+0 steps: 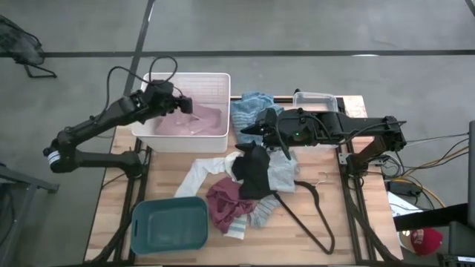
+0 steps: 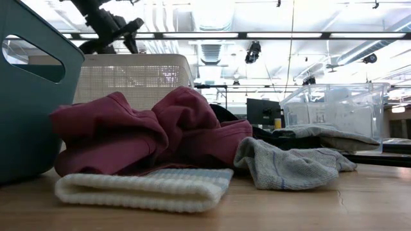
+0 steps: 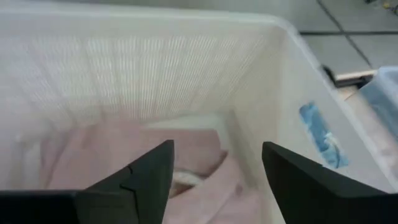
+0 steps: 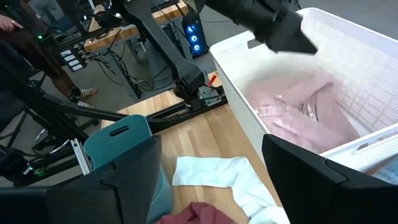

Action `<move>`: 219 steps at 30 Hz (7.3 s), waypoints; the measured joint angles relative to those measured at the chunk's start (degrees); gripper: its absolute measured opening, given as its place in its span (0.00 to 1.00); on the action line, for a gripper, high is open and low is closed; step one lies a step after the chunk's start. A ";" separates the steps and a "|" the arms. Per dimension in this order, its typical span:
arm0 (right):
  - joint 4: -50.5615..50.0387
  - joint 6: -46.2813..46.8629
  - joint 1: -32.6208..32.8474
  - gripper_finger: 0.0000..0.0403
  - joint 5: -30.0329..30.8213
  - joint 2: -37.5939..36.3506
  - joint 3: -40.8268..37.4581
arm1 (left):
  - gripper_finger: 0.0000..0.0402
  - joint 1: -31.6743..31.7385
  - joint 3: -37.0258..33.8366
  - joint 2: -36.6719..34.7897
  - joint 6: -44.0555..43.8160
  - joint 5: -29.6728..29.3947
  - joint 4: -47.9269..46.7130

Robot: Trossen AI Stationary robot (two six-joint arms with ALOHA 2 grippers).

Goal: Pick & Place Cloths
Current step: Put the blue polo shirt into the laundry organizer, then put the gray boxers into the transparent bin

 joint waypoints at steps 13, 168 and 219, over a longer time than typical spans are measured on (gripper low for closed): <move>-1.34 -0.43 -0.40 0.63 2.98 0.00 0.00 | 0.62 -0.10 5.13 -3.80 0.13 5.45 0.16; 25.49 1.18 -28.80 0.11 -21.84 1.64 -5.44 | 0.61 -4.72 4.66 -13.03 -4.69 18.44 14.17; 4.75 -4.59 -22.96 0.74 -34.65 33.27 29.45 | 0.61 -4.74 4.43 -14.10 -1.06 21.43 15.30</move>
